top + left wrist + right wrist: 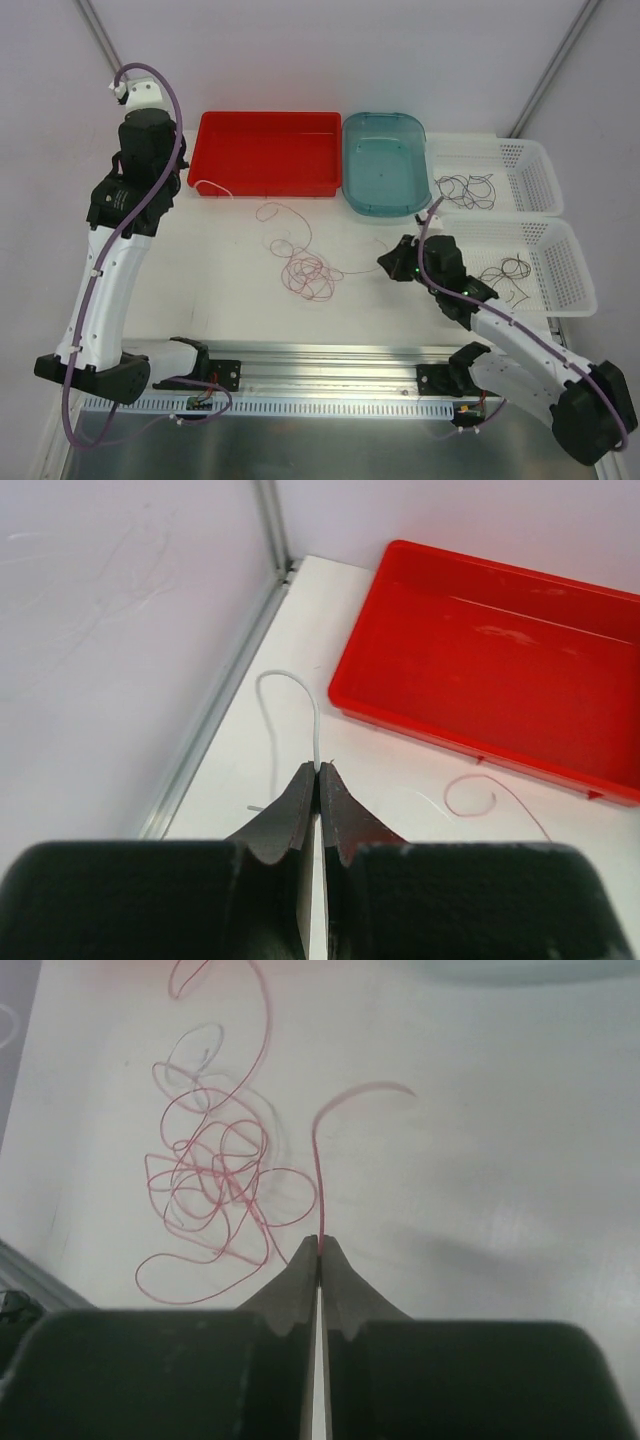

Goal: Untangle the cables

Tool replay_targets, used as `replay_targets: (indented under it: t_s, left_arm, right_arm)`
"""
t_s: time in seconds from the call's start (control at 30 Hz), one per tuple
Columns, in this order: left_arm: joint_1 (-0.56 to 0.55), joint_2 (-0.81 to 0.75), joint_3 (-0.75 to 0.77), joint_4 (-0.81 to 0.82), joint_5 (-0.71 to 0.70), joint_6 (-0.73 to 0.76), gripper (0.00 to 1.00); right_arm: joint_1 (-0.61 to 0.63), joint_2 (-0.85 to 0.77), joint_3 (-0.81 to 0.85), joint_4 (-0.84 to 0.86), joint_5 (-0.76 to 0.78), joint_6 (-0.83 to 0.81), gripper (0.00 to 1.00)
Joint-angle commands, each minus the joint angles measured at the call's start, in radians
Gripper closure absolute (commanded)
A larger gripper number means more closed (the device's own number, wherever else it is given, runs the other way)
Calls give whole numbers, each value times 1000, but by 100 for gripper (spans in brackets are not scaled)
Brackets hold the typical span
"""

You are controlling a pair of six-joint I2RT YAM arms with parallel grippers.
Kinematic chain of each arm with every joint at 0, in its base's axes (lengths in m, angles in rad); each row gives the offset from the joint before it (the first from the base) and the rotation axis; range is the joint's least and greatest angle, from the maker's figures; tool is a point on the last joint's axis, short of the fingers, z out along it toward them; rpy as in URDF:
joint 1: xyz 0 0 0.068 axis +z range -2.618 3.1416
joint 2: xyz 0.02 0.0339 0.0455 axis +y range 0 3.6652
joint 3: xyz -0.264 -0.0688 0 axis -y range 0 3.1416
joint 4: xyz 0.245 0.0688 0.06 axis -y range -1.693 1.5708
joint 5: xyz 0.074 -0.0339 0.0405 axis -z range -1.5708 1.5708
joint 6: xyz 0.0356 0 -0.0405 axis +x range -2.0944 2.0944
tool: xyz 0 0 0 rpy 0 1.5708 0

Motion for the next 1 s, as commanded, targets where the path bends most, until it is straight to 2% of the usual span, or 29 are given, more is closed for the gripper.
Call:
replay_targets:
  t_s: [0.0, 0.1, 0.17, 0.23, 0.4, 0.53, 0.6, 0.7, 0.73, 0.83, 0.9, 0.97]
  left_arm:
    - [50, 3, -2, 3, -64, 24, 100]
    - [57, -3, 0, -2, -12, 5, 100]
    - [57, 0, 3, -3, -30, 19, 100]
    - [57, 4, 6, -6, -36, 24, 100]
    - [57, 12, 14, -5, 105, 10, 100]
    - [58, 36, 60, -5, 168, 2, 100]
    - [57, 62, 112, -5, 202, 1, 100]
    - [57, 107, 207, -6, 228, 5, 100]
    - [57, 119, 236, -6, 251, 8, 100]
    - [58, 173, 358, -5, 309, 11, 100]
    - [57, 227, 452, -5, 338, 13, 100]
    - [57, 282, 535, -5, 379, 5, 100]
  right_arm:
    - [-96, -126, -19, -217, 18, -51, 99]
    - [-146, -162, 13, -326, 18, -95, 99]
    - [-159, -163, 21, -368, 24, -106, 99]
    - [-166, -162, 29, -380, 15, -97, 99]
    - [-162, -119, 46, -368, -77, -86, 99]
    - [-119, -72, 95, -397, -94, -114, 90]
    - [-97, -61, 116, -432, -81, -125, 82]
    - [-58, -47, 151, -477, -48, -140, 65]
    - [-42, -45, 158, -485, -42, -142, 51]
    - [-16, -50, 176, -509, -36, -151, 27]
    - [2, -56, 191, -529, -28, -157, 17]
    - [8, -58, 201, -547, -24, -165, 12]
